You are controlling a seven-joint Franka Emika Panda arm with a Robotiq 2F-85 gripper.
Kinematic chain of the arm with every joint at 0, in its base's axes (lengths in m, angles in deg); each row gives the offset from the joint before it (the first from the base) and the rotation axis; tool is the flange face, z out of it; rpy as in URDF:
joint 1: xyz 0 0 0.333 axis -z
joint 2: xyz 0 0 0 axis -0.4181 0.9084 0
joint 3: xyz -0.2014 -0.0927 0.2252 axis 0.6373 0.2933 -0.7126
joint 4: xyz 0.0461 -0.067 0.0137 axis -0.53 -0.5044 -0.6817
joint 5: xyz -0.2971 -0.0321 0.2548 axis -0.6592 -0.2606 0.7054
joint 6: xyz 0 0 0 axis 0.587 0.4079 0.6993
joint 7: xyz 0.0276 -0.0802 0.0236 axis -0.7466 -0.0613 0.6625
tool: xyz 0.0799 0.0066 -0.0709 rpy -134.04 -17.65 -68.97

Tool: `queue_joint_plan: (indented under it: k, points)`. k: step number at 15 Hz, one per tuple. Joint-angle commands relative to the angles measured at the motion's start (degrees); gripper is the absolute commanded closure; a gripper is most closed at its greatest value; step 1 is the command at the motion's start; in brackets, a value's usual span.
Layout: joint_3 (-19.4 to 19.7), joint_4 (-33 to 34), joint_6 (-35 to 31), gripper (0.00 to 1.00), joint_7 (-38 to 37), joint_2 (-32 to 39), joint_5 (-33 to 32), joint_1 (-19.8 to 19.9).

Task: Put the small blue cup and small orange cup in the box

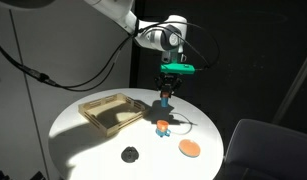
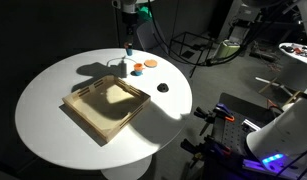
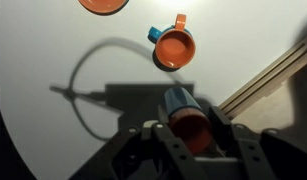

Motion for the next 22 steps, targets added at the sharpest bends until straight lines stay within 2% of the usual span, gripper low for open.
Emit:
queue_joint_plan:
  k: [1,8,16,22]
  points:
    - [-0.9,-7.7,-1.4,0.80,4.0,-6.6,-1.5,-0.9]
    - [-2.3,-23.6,-5.6,0.80,9.8,-16.6,-2.0,-4.2]
    - [-4.8,-44.7,-15.9,0.80,14.5,-24.0,-1.0,-6.9]
    - [-6.7,-53.2,-21.8,0.80,15.7,-26.1,-1.2,-8.7]
